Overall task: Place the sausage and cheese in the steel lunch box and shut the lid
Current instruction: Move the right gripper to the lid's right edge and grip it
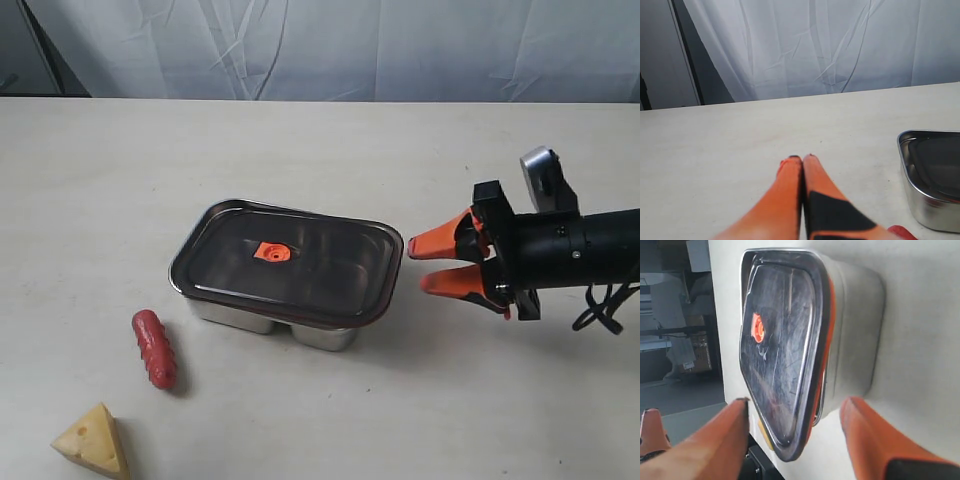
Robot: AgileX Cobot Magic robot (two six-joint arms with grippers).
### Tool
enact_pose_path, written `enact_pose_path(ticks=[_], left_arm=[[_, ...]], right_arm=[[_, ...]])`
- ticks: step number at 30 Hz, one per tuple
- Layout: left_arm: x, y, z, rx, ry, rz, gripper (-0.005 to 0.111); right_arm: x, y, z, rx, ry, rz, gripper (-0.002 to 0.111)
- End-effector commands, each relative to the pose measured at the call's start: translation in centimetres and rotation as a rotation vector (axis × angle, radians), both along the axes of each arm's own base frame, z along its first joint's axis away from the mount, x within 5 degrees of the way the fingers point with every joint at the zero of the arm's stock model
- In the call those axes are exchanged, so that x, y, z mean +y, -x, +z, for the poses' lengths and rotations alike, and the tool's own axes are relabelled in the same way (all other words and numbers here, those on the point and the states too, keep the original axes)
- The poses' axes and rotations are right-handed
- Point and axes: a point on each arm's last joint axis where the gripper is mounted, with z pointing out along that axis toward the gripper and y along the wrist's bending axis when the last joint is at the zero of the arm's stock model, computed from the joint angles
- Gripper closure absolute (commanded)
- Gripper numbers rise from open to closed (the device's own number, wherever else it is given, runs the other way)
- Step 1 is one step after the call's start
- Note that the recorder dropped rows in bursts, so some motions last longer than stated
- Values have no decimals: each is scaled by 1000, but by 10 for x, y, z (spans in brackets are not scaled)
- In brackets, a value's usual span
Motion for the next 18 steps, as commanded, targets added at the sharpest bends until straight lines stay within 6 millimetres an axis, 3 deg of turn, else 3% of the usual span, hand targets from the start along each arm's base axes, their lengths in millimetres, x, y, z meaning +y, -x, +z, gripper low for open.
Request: enact_pose_path(ticks=[1,18], left_arm=[[0,0,-1,-8,1,-3,107],[0,0,-1,-8,1,-3,107]], right_arm=[[13,0,-8,3,8,5,53],[37,1,-19,34,-1,12,53]])
